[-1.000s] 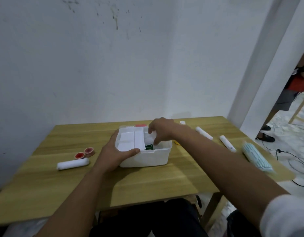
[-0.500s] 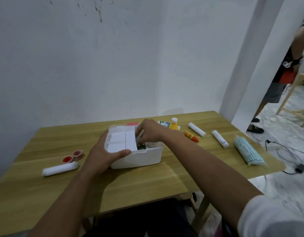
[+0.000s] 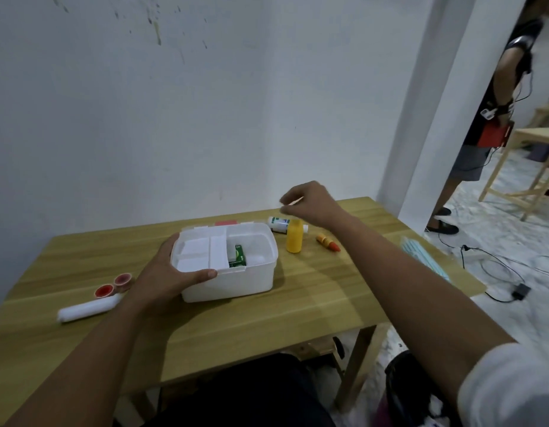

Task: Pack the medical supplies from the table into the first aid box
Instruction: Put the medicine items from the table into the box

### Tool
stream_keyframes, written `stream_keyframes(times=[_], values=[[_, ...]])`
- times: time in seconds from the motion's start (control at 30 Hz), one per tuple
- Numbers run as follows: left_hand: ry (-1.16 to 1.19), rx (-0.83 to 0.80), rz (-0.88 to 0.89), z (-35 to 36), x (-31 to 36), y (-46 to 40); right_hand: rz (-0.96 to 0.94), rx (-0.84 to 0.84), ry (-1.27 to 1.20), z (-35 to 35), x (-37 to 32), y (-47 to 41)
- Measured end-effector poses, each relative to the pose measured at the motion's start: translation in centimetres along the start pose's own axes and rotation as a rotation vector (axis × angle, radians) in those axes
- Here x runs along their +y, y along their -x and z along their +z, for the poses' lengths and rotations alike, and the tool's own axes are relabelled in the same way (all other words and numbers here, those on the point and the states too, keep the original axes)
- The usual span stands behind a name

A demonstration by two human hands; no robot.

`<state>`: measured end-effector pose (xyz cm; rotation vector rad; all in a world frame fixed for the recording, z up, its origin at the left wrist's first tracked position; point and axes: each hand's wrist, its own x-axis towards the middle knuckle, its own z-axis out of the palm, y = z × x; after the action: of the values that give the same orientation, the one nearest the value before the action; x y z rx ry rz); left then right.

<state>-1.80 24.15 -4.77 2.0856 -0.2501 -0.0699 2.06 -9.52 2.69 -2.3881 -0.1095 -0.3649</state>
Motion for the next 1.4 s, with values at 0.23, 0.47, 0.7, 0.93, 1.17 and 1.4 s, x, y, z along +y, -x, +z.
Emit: stream_keyframes(times=[0.23, 0.47, 0.7, 0.93, 1.17, 1.4], values=[[-0.034, -0.055, 0.001, -1.5, -0.4, -2.1, 0.318, 0.071, 0.307, -6.9, 8.6, 1.1], [-0.004, -0.074, 0.038, 0.2, 2.2, -1.7, 0.771, -0.111, 0.712, -10.6, 13.3, 5.7], [-0.001, -0.111, 0.051, -0.9, -0.2, -2.5, 0.869, -0.437, 0.962, -10.3, 14.8, 6.6], [-0.023, -0.126, 0.038, -1.1, -1.2, -2.7, 0.555, -0.141, 0.671, -11.3, 4.1, 2.3], [-0.021, -0.15, 0.026, -1.3, -2.0, -2.5, 0.123, -0.332, 0.408, -4.0, -6.3, 1.9], [-0.056, -0.142, 0.015, -1.4, -2.6, -2.9, -0.07, -0.571, 0.602, 3.9, -9.3, 2.0]])
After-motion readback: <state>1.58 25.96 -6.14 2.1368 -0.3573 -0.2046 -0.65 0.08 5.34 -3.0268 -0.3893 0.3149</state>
